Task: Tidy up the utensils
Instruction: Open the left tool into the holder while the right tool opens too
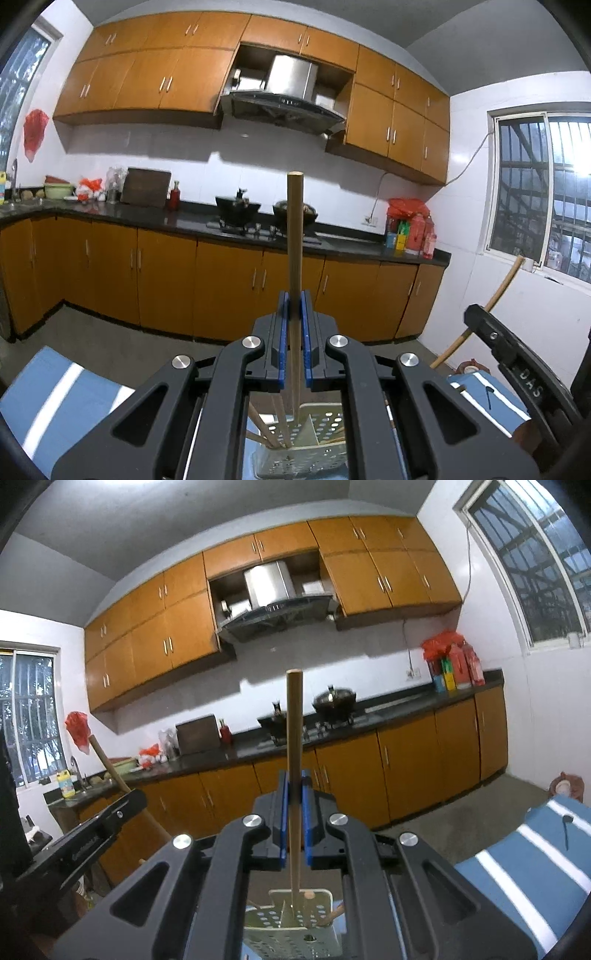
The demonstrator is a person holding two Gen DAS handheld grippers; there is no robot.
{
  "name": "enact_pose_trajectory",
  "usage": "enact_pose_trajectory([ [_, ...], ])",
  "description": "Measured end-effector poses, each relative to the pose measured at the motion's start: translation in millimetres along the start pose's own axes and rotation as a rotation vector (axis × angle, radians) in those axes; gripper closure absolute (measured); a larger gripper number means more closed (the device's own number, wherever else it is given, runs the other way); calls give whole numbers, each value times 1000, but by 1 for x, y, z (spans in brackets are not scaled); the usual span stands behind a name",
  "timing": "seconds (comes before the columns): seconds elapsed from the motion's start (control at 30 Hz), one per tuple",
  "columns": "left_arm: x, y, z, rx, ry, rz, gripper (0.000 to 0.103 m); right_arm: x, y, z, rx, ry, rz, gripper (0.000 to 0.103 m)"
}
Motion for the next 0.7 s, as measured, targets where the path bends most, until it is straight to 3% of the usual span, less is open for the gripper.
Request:
enact_pose_trajectory([
  [0.13,10,2,-18,-3,68,-11,96,9,-2,-17,0,44,-3,89],
  [0.27,3,9,-17,-20,85,-9,92,1,4,-16,-1,42,1,82],
  [0.33,-3,12,-9,-33,76,-4,74,-7,7,-13,-4,33,3,82],
  [0.4,-13,16,-3,-42,57,4,67,-21,9,-7,-5,17,6,81],
  [0.57,-32,27,9,-61,45,15,67,-61,6,-6,7,16,-15,78],
  [0.7,-57,46,3,-62,72,52,67,-91,-10,-32,7,89,-63,73],
])
Point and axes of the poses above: each gripper's, at about its wrist camera, not at the fingertips, and x roughly the way its jaws point, y to its left, z to its top, the point moved 6 cm from there along x, roughly the way its jaws point, and after that the axes turned 11 degrees about z, right-handed, at the moved point
